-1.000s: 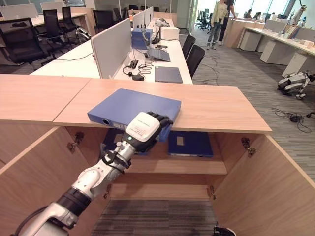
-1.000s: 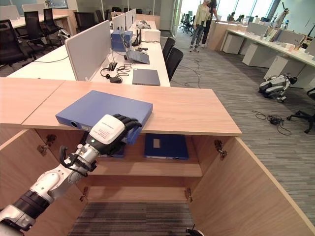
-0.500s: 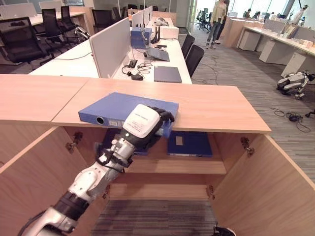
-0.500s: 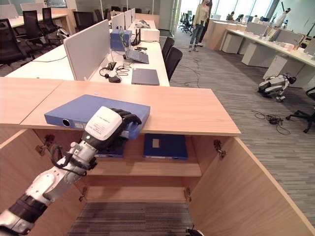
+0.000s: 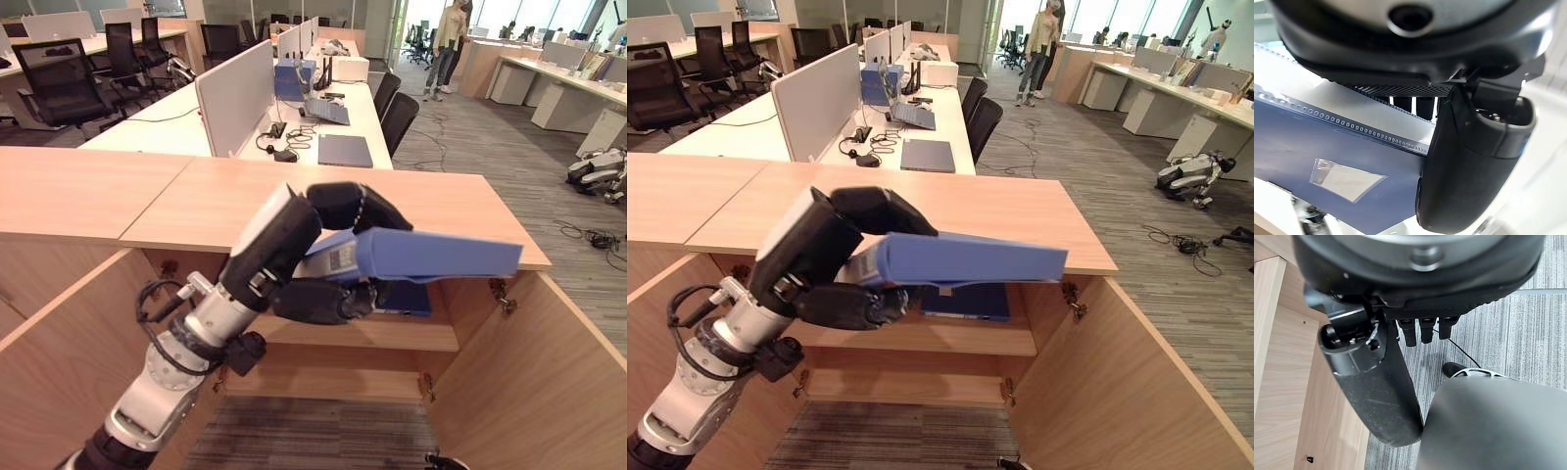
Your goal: Put the empty folder in the office cabinet
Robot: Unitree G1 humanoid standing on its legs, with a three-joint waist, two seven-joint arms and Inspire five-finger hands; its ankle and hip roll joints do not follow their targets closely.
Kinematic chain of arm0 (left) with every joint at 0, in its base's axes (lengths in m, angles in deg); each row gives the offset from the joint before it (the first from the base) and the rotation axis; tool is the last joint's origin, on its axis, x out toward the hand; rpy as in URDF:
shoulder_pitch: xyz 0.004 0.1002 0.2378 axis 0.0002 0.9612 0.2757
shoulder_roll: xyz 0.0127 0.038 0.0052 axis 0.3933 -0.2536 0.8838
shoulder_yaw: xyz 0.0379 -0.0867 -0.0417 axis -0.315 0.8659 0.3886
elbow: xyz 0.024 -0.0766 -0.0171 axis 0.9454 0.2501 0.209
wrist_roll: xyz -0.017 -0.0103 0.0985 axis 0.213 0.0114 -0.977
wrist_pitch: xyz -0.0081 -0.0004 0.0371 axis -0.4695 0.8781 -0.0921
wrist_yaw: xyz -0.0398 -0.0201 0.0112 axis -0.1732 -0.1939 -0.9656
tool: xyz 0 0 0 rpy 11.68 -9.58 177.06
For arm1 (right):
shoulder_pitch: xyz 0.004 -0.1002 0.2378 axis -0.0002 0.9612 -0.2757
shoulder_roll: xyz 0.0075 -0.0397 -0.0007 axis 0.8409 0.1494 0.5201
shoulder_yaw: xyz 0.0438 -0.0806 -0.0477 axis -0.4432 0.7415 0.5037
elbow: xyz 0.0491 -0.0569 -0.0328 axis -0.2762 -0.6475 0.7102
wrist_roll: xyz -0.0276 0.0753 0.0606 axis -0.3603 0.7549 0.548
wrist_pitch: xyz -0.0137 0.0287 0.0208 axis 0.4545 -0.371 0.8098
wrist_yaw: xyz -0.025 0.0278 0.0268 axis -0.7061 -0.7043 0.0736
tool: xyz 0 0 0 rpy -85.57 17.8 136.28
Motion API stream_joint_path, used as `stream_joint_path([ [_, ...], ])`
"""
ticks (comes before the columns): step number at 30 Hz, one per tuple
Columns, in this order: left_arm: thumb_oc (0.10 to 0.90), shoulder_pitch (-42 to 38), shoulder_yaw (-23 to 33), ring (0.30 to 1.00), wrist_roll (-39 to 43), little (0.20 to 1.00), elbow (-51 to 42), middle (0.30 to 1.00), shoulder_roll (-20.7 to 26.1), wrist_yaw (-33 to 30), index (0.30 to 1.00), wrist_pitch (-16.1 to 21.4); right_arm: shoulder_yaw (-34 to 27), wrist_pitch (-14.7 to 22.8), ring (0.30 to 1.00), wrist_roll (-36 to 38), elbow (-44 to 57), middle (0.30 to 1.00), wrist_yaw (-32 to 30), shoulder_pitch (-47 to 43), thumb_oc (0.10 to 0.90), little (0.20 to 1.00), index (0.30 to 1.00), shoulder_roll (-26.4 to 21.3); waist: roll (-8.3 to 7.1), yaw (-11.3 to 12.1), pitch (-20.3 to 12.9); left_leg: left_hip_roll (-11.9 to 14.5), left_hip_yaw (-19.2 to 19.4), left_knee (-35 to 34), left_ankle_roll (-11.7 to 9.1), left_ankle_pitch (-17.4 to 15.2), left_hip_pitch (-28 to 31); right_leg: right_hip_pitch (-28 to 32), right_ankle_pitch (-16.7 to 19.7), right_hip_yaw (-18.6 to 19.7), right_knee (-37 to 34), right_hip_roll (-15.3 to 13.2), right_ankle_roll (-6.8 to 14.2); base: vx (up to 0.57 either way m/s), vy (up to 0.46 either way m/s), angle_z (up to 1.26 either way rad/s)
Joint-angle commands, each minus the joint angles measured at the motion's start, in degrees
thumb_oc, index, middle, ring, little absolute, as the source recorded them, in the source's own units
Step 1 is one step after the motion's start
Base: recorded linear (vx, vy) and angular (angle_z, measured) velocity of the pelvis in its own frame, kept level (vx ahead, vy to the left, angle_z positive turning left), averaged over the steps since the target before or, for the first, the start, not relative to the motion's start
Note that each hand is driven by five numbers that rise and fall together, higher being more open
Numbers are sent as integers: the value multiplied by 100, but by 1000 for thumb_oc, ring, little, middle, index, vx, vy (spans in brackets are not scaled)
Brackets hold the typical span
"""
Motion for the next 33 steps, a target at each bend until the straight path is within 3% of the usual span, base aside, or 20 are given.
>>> stream_joint_path([
  [1, 400, -262, 98, 300, 860, 300, -361, 300, 105, 77, 300, -44, 234, 142, 900, -71, -257, 900, 79, -517, 800, 900, 900, 104, -197, 91, 194, -311, -58, -7, 187, -868, 267, -93, -362, 144, 176, -50, 260, 0, 0, 0],
  [11, 400, -266, 142, 300, 1132, 300, -404, 300, 54, 48, 300, 25, 295, 226, 900, -69, -224, 900, 87, -431, 800, 900, 900, 161, -222, 93, 194, -316, -63, -7, 188, -867, 271, -90, -364, 151, 175, -48, 254, 0, 0, 0],
  [15, 400, 99, 266, 300, 1207, 300, -320, 300, 65, 89, 300, -19, 294, 289, 900, -60, -110, 900, 100, -306, 800, 900, 900, 163, -224, 81, 215, -312, -47, -7, 187, -855, 261, -108, -353, 166, 174, -45, 252, 0, 0, 0],
  [22, 400, 469, 143, 300, 1809, 300, -71, 300, 75, 462, 300, -328, 280, 277, 900, -153, -168, 900, 138, -237, 800, 900, 900, 135, -185, 56, 262, -315, -42, -7, 201, -832, 233, -148, -344, 203, 191, -45, 253, 0, 0, 0],
  [28, 400, 862, 189, 300, -357, 300, 435, 300, 792, 179, 300, -366, 239, 223, 900, -72, -216, 900, 170, -351, 800, 900, 900, 118, -156, 101, 251, -292, -44, -7, 202, -842, 244, -131, -346, 188, 179, -35, 254, 0, 0, 0],
  [33, 400, 1060, -61, 300, -784, 300, 1498, 300, 575, 146, 300, -520, 260, 209, 900, 222, -42, 900, 210, -437, 800, 900, 900, 90, -131, 102, 252, -287, -40, -7, 206, -823, 235, -145, -337, 193, 176, -31, 246, 0, 0, 0],
])
